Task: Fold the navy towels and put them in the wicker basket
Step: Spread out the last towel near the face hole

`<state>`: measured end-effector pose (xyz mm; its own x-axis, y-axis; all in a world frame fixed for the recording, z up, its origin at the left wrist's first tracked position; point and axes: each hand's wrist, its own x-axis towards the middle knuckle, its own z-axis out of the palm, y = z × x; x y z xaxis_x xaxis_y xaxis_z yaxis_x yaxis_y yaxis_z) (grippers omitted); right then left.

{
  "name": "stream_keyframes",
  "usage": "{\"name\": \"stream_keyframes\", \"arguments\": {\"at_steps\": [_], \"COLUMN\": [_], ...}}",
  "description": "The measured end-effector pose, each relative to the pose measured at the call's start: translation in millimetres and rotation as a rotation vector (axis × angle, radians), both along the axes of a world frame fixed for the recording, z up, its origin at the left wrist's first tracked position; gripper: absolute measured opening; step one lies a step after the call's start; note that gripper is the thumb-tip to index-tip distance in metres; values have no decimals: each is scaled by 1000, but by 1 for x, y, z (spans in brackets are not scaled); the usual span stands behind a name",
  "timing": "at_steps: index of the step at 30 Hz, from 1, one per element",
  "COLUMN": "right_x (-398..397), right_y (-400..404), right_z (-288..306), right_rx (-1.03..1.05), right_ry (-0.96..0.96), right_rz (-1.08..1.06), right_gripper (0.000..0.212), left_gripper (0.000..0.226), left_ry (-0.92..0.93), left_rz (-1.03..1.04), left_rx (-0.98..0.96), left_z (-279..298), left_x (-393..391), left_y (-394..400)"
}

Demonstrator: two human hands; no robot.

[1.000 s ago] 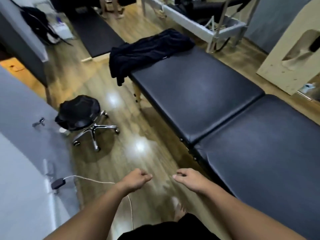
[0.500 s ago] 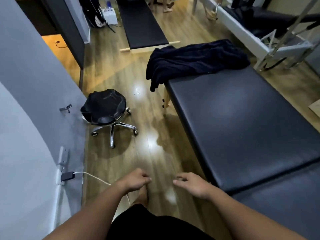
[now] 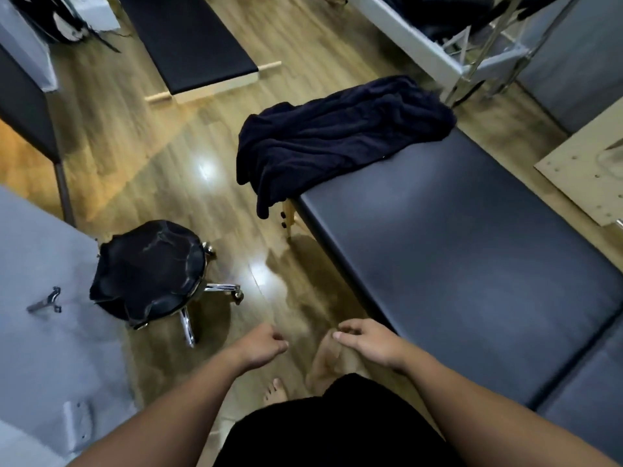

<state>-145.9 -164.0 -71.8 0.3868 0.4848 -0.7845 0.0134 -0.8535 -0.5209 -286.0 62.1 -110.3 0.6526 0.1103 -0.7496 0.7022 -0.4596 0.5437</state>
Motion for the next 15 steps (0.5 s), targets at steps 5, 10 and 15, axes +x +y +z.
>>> {"name": "stream_keyframes", "arguments": {"at_steps": [5, 10, 15], "right_x": [55, 109, 153], "right_y": [49, 98, 145], "right_z": [-21, -16, 3], "right_rx": [40, 54, 98], "right_ry": [-10, 56, 134], "right_rz": [15, 48, -14], "right_gripper": [62, 72, 39], "left_gripper": [17, 24, 24], "left_ry": [14, 58, 73], "left_rz": [-51, -19, 74], "left_rx": [54, 143, 160], "left_z": [3, 25, 33], "left_x": [51, 88, 136], "left_y": [44, 99, 147]}}
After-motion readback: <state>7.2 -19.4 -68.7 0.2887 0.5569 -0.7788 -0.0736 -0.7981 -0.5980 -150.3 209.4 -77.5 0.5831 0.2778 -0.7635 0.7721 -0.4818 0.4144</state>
